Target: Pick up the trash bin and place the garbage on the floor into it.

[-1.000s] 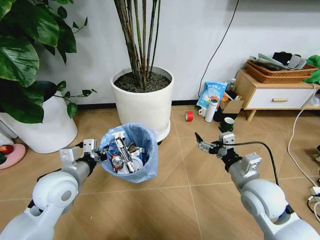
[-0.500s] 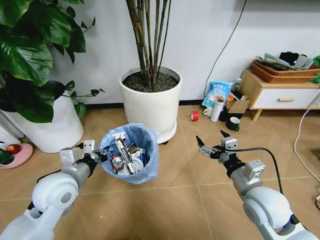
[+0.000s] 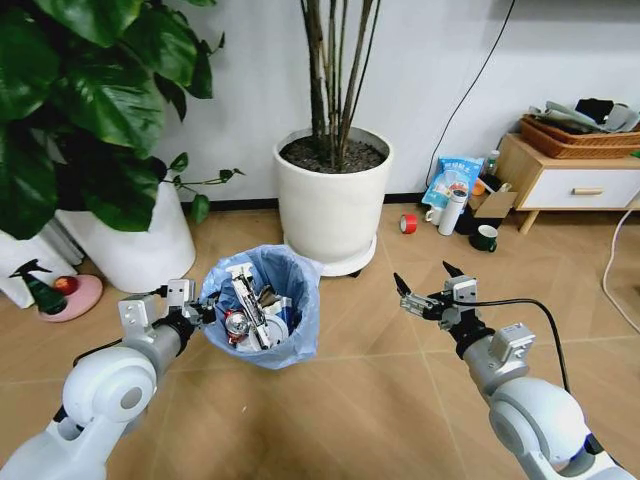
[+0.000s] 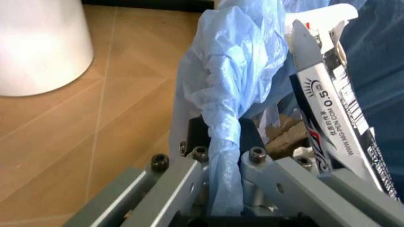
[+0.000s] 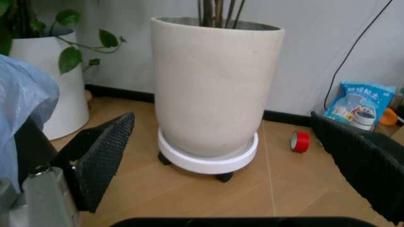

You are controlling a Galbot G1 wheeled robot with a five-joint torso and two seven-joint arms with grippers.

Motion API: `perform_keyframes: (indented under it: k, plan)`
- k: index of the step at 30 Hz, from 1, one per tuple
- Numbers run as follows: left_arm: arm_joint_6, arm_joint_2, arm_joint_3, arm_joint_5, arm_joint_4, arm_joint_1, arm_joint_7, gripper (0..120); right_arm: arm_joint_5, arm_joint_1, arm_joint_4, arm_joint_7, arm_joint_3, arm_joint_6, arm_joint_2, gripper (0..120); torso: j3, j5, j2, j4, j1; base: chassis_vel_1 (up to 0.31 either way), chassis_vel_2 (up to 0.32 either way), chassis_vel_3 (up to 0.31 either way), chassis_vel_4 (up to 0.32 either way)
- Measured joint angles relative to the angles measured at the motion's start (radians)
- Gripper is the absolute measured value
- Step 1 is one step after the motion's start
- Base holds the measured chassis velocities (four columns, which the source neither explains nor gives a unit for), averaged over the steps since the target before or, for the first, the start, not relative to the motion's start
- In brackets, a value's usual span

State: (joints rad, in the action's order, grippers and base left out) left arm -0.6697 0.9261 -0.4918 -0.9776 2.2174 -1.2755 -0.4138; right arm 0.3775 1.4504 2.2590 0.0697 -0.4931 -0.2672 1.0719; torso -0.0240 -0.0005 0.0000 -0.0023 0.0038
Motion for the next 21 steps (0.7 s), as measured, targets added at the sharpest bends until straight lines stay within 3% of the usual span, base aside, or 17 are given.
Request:
perform_keyframes:
  k: [21]
  plan:
    - [0.001, -0.001, -0.011, -0.003, 0.008, -0.004, -0.002, 0, -0.007, 0.01, 0.004, -0.004, -0.008, 0.003, -0.012, 100, 0.0, 0.0, 0.0, 0.0, 0.0, 0.276, -0.063, -0.28, 0.066]
